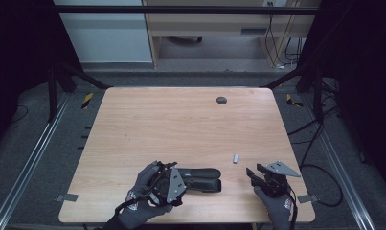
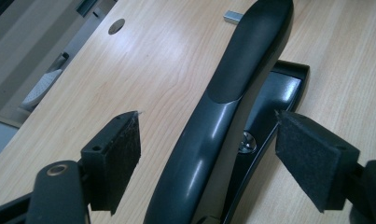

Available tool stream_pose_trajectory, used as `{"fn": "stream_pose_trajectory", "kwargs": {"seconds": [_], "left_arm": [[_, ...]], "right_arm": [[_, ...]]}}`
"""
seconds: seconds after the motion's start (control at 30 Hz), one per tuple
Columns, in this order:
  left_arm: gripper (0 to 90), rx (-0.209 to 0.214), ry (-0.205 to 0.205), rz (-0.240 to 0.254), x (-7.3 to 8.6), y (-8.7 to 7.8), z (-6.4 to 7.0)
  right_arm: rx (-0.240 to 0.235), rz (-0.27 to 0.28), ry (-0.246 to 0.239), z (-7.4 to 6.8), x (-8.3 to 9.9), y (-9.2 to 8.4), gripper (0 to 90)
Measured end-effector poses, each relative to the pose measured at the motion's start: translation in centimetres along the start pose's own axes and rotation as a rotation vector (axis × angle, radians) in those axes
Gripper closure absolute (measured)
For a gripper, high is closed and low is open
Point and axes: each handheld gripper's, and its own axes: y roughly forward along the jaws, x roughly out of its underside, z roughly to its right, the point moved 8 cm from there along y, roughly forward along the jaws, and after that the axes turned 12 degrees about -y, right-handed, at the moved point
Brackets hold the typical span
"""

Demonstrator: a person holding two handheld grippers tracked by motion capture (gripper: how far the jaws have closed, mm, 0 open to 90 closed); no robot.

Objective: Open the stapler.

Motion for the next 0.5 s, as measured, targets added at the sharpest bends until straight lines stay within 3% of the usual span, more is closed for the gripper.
{"fn": "stream_pose_trajectory", "kwargs": {"seconds": [0.5], "left_arm": [[21.5,0.000,0.071,-0.011,-1.0,1.1,1.1]], "right_arm": [[-0.010,-0.003,0.003,-0.2,0.1,0.3,52.9]]}}
